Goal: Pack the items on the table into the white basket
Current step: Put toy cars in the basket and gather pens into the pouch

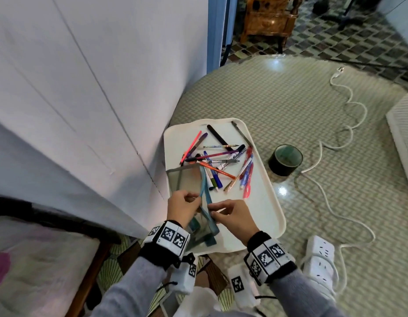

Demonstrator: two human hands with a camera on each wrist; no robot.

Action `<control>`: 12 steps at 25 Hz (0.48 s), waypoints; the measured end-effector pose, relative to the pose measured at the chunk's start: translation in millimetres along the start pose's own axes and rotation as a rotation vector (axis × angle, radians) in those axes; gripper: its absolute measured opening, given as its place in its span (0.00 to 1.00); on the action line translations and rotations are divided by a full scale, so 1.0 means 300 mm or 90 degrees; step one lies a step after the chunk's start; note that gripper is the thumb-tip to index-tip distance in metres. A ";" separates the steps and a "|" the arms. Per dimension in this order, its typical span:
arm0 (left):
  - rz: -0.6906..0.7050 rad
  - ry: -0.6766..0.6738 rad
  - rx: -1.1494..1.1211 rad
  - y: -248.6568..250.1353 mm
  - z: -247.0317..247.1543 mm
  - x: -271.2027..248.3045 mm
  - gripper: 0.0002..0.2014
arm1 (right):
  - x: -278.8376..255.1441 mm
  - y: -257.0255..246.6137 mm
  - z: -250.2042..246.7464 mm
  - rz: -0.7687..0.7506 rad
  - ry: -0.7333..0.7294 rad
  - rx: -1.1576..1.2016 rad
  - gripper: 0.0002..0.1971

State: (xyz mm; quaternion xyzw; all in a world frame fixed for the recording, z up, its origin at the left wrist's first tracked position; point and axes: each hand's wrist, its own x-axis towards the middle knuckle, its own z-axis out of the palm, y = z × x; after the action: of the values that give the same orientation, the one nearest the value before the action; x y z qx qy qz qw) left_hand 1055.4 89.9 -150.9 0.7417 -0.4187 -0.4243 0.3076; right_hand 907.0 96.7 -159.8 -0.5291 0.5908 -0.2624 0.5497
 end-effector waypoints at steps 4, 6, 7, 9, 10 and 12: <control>0.045 0.088 -0.026 0.012 -0.038 -0.018 0.07 | 0.001 0.008 -0.027 0.003 0.079 -0.028 0.11; 0.052 0.150 -0.057 0.006 -0.066 -0.020 0.06 | 0.005 0.022 -0.052 0.005 0.125 -0.018 0.11; 0.052 0.167 -0.069 0.001 -0.079 -0.017 0.06 | 0.008 0.024 -0.061 0.006 0.133 -0.004 0.11; 0.046 0.173 -0.071 -0.006 -0.089 -0.009 0.06 | 0.010 0.012 -0.068 -0.003 0.096 0.006 0.11; 0.050 0.173 -0.065 -0.010 -0.087 -0.005 0.06 | 0.015 0.006 -0.066 -0.009 0.066 0.015 0.11; 0.068 0.168 -0.059 -0.009 -0.079 -0.002 0.04 | 0.046 0.003 -0.074 -0.004 0.047 0.039 0.07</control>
State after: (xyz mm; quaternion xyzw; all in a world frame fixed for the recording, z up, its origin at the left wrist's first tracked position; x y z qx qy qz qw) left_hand 1077.2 94.1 -142.1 0.7526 -0.3934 -0.3253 0.4160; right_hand 888.2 78.4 -159.9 -0.5041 0.6003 -0.3015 0.5428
